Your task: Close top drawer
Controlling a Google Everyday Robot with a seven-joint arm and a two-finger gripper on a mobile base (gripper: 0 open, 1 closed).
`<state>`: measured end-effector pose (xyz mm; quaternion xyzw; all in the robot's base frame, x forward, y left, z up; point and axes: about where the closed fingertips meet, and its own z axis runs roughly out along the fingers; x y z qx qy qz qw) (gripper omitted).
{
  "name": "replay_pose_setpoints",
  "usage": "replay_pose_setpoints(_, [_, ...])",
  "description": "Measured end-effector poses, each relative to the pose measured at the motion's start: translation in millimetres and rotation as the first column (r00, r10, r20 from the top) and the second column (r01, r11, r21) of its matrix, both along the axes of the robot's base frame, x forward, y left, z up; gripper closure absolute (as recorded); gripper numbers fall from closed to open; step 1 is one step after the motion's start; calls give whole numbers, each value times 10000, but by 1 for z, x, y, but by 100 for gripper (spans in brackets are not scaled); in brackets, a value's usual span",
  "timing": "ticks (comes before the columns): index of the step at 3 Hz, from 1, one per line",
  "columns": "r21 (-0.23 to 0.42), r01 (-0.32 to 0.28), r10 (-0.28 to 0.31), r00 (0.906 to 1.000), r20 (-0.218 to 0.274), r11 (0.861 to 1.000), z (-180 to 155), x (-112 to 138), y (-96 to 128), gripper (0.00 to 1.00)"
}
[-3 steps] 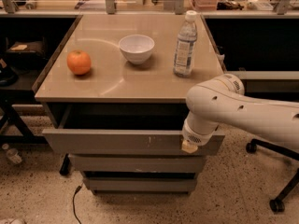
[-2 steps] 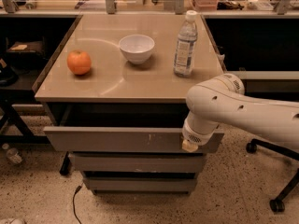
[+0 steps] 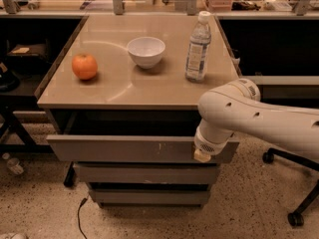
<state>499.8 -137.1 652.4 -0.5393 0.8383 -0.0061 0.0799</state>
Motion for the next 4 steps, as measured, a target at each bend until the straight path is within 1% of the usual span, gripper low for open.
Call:
replay_pose_setpoints(1, [0, 0, 0, 10000, 0, 10000, 0, 0, 0, 13])
replay_pose_setpoints(2, [-1, 0, 0, 10000, 1, 10000, 0, 0, 0, 0])
replay_pose_setpoints(3, [-1, 0, 0, 10000, 1, 10000, 0, 0, 0, 0])
replay_pose_setpoints(4, [-294, 959, -962, 9953, -89, 9950, 17, -32, -31, 0])
